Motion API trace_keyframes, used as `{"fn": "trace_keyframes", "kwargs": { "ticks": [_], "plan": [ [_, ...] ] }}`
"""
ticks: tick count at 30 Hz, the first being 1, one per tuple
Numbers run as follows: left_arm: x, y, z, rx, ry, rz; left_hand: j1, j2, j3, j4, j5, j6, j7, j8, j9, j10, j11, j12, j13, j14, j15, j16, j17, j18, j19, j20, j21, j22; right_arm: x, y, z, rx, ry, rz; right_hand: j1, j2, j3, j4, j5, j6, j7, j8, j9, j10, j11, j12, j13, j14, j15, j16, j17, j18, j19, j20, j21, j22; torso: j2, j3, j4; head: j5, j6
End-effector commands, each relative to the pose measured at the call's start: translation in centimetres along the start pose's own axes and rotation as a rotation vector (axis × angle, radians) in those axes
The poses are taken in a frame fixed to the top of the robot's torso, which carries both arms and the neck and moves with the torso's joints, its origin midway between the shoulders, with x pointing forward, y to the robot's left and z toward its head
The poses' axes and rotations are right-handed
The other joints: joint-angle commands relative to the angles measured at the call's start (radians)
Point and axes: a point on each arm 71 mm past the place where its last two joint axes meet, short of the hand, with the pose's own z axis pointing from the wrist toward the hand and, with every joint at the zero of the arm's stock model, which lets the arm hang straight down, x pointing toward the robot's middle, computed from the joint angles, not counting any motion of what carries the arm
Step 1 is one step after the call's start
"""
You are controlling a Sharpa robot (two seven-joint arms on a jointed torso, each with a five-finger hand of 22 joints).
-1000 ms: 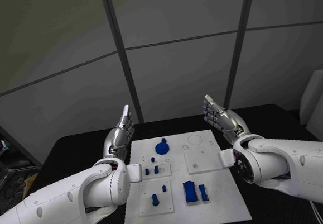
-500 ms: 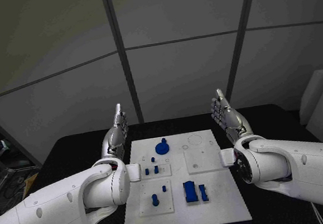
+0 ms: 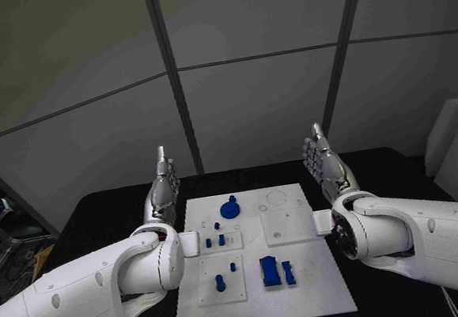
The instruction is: Assemble the parts on the task board
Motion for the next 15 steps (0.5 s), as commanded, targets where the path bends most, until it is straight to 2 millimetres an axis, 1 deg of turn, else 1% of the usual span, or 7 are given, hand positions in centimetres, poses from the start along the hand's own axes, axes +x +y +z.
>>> {"fn": "trace_keyframes", "kwargs": {
  "ticks": [1, 2, 3, 15],
  "plan": [
    [0.06, -0.35, 0.03, 0.030, 0.002, 0.010, -0.063, -0.001, 0.000, -0.005, -0.003, -0.003, 0.000, -0.005, -0.001, -0.004, -0.001, -0.006, -0.002, -0.005, 0.000, -0.006, -0.001, -0.014, -0.007, 0.002, -0.006, -0.001, 0.01, 0.24, 0.01, -0.018, -0.005, -0.003, -0.048, 0.000, -0.005, 0.000, -0.005, -0.065, 0.000, -0.004, -0.001, -0.097, 0.000, -0.003, -0.001, -0.092, 0.000, -0.005, -0.001, -0.015, -0.058, 0.000, -0.007, -0.002, 0.000, 0.0000, -0.0001, 0.000, 0.000],
    [0.06, -0.35, 0.03, 0.030, 0.002, 0.010, -0.063, -0.001, 0.000, -0.005, -0.003, -0.003, 0.000, -0.005, -0.001, -0.004, -0.001, -0.006, -0.002, -0.005, 0.000, -0.006, -0.001, -0.014, -0.007, 0.002, -0.006, -0.001, 0.01, 0.24, 0.01, -0.018, -0.005, -0.003, -0.062, 0.000, -0.005, 0.000, -0.005, -0.065, 0.000, -0.004, -0.001, -0.097, 0.000, -0.003, -0.001, -0.092, 0.000, -0.005, -0.001, -0.015, -0.058, 0.000, -0.007, -0.002, 0.000, 0.0000, -0.0001, 0.000, 0.000],
    [0.06, -0.35, 0.03, 0.030, 0.002, 0.010, -0.063, -0.001, 0.000, -0.005, -0.003, -0.003, 0.000, -0.005, -0.001, -0.004, -0.001, -0.006, -0.002, -0.005, 0.000, -0.006, -0.001, -0.014, -0.007, 0.002, -0.006, -0.001, 0.01, 0.24, 0.01, -0.018, -0.005, -0.003, -0.148, 0.000, -0.005, 0.000, -0.005, -0.065, 0.000, -0.004, -0.001, -0.097, 0.000, -0.003, -0.001, -0.092, 0.000, -0.005, -0.001, -0.015, -0.058, 0.000, -0.007, -0.002, 0.000, 0.0000, -0.0001, 0.000, 0.000],
    [0.06, -0.35, 0.03, 0.030, 0.002, 0.010, -0.063, -0.001, 0.000, -0.005, -0.003, -0.003, 0.000, -0.005, -0.001, -0.004, -0.001, -0.006, -0.002, -0.005, 0.000, -0.006, -0.001, -0.014, -0.007, 0.002, -0.006, -0.001, 0.01, 0.24, 0.01, -0.018, -0.005, -0.003, -0.148, 0.000, -0.005, 0.000, -0.005, -0.065, 0.000, -0.004, -0.001, -0.097, 0.000, -0.003, -0.001, -0.092, 0.000, -0.005, -0.001, -0.015, -0.058, 0.000, -0.007, -0.002, 0.000, 0.0000, -0.0001, 0.000, 0.000]
  ]
}}
